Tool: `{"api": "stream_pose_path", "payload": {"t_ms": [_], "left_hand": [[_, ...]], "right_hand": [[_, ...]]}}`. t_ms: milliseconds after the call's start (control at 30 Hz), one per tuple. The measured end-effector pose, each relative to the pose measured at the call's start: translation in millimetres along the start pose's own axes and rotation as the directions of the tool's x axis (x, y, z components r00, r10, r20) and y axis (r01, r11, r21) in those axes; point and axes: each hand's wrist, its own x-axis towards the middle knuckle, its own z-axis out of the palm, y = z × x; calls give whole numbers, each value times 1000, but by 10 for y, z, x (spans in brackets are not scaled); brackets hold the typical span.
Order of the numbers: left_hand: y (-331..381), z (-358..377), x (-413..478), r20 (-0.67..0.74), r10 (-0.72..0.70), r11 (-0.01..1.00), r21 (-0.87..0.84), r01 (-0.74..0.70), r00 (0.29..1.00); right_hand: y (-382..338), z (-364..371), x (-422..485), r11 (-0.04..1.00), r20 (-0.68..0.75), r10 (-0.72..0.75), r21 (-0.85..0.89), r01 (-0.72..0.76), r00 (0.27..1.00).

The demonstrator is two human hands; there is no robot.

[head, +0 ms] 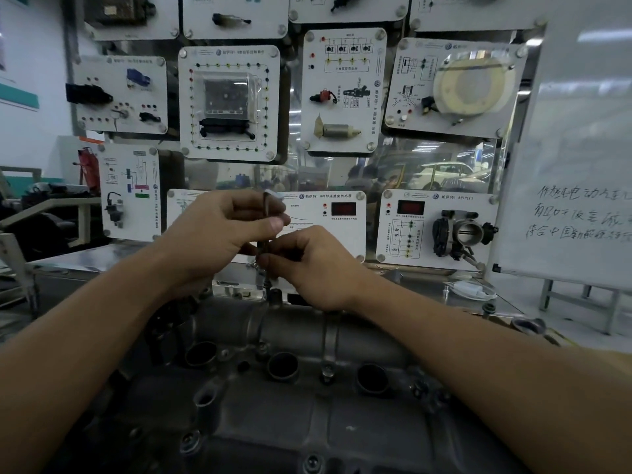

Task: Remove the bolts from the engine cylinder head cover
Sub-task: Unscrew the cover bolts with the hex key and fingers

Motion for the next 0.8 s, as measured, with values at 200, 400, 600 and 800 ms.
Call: {"api": "stream_pose_path", "payload": {"t_ms": [200,400,600,800], "left_hand": [[-23,-81,-24,-15,60,992,109,-58,998],[-50,-70,-26,-172,78,990,128,-56,982],[-15,6,-49,-136,38,995,100,-25,990],[19,-64,-61,57,21,996,88,-26,998]], "right_hand": [[-15,-17,6,996,53,31,-88,-26,998],[-27,9,-27,999,-3,20,-36,-20,1000],[-41,57,-20,1000,-157,13,-1,-13,988],[-96,-7,-19,993,20,24,-112,-22,1000]]}}
